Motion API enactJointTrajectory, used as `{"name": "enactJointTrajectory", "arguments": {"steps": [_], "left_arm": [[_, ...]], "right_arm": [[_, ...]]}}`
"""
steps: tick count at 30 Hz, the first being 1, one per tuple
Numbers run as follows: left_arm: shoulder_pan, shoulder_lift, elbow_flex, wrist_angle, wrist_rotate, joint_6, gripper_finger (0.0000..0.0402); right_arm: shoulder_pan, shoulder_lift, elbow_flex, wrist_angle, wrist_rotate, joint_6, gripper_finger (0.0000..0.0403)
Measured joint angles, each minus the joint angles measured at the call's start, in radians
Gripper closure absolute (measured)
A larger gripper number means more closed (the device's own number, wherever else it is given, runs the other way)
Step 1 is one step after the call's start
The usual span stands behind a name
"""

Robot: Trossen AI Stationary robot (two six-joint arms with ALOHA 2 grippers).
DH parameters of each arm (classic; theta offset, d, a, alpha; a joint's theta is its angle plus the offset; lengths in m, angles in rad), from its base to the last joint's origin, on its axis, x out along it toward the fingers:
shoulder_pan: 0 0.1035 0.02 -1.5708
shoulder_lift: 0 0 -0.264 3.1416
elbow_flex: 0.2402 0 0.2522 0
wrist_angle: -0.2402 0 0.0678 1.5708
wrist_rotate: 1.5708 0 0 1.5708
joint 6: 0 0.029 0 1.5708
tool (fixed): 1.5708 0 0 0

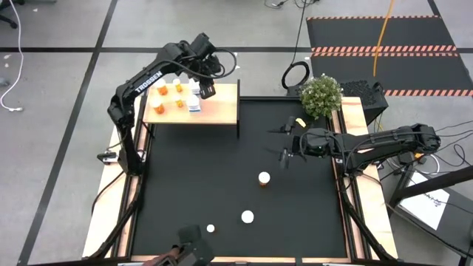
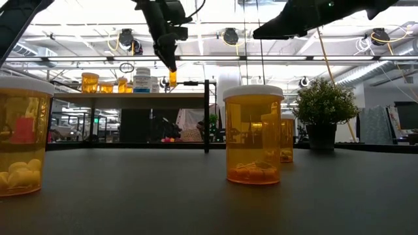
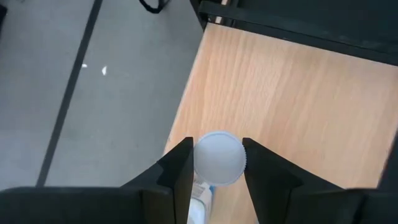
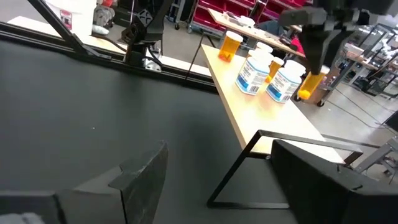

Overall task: Pick and place medicine bottles onto shelf by color
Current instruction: Put the small orange pill bottle on the shelf

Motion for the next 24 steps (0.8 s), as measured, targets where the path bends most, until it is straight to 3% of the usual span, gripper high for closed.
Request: {"name": "enactJointTrajectory", "arguments": {"steps": [24], "left_arm": [[0.038,0.075,-0.005,0.022,0.008,0.025,0.0273]], "right_arm": [[-0.020,0.000,0.000,0.057,-0.003,-0.049,0.0122]]}}
